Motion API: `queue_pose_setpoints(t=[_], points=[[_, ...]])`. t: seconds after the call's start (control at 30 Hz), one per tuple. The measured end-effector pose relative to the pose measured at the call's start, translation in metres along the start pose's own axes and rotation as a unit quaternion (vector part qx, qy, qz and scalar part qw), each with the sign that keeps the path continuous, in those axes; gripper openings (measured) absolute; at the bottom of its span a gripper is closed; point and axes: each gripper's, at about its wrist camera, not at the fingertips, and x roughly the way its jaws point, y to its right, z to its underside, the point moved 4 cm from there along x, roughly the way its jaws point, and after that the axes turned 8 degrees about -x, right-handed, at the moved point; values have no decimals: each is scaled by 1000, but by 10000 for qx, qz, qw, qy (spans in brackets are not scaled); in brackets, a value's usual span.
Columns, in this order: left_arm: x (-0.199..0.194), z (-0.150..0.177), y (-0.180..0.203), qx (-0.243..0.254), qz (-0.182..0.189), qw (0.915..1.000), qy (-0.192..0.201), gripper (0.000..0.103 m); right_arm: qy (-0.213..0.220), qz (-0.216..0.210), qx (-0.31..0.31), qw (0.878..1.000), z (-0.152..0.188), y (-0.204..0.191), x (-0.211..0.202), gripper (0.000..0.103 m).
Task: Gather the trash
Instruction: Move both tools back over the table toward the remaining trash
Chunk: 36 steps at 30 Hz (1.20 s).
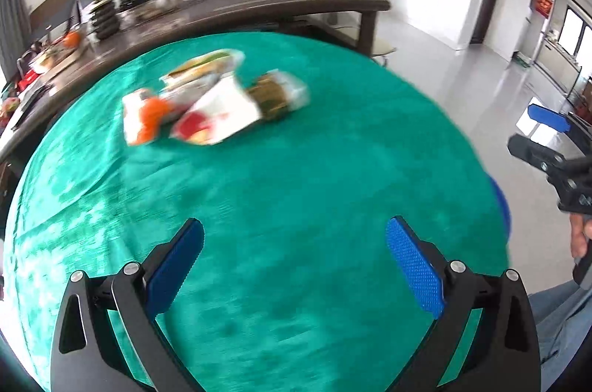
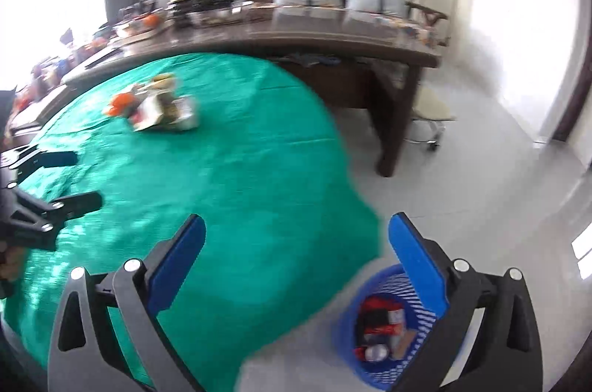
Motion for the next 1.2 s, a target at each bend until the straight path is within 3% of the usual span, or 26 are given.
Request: queue_pose_setpoints(t=[0.27,0.43,0.57,0.63,0.83,0.97,1.13,1.2], points=[[2,26,-95,-611,-502,9966,-252,98,-480,-629,-660,9947,-34,-101,58,97],[2,35,-106,-589,-458,9969,-252,98,-834,-733,-744,9910,-29,-124,88,98],[4,31,-107,-604,-364,9971,-289,98,-864,-813,-582,9912,-26,-122,88,98],[6,15,-113,-745,-204,9967,-247,98,-867,-788,-602,9913,-25,-123,88,98],[10,-73,-130,-1420,120,9894,277,98,-868,-789,-605,9913,-24,-124,89,98],[48,-108,-137,-1791,259,9835,-19,98,-867,-793,-604,9912,-24,-124,89,98],[78,-106,-135,-1717,200,9844,-342,96,-868,-792,-605,9912,-25,-124,89,98],[78,-103,-137,-1720,343,9839,-339,71,-868,-793,-605,9912,-25,-123,89,98]])
